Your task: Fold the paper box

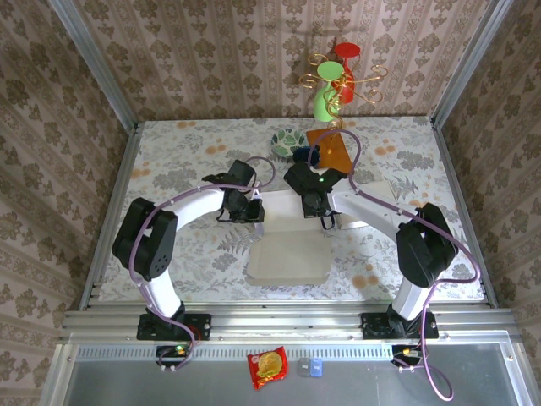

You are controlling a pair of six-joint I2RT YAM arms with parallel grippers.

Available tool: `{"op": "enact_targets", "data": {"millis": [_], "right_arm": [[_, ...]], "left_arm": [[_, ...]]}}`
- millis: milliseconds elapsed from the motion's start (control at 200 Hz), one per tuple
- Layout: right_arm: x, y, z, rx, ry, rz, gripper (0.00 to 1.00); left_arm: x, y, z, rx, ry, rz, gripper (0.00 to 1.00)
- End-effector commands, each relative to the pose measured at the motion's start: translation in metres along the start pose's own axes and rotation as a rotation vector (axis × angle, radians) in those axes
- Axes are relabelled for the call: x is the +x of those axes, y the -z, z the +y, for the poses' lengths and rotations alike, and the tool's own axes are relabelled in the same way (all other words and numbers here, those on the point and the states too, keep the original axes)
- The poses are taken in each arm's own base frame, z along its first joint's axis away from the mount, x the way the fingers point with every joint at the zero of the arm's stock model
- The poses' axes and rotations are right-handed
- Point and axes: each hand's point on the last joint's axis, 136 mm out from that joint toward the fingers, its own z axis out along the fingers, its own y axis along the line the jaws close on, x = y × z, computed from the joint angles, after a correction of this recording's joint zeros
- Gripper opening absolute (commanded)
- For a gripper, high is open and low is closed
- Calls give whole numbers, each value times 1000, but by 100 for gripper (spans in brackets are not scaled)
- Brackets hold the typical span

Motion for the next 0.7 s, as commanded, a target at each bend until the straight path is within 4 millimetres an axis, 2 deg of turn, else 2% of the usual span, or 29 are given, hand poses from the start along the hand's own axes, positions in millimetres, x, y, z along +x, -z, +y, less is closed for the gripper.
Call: {"op": "enact_targets", "data": {"millis": [0, 115, 225, 335, 515, 695], "right_arm": [[13, -7, -12, 71, 12, 57, 0], [17, -12, -10, 71, 14, 82, 0], [21, -15, -7, 66, 14, 101, 0], [25, -19, -3, 59, 15, 124, 0], [30, -23, -1, 60, 11, 152, 0], [33, -25, 1, 56, 9, 168, 0]], "left_arm": [[-1, 2, 13, -67, 9, -29, 17], [-3, 6, 15, -86, 1, -51, 16], [-2, 5, 17, -97, 5, -55, 1], [2, 1, 21, -142, 12, -34, 0], [14, 2, 37, -307, 32, -6, 11], [8, 8, 33, -293, 27, -58, 18]]}}
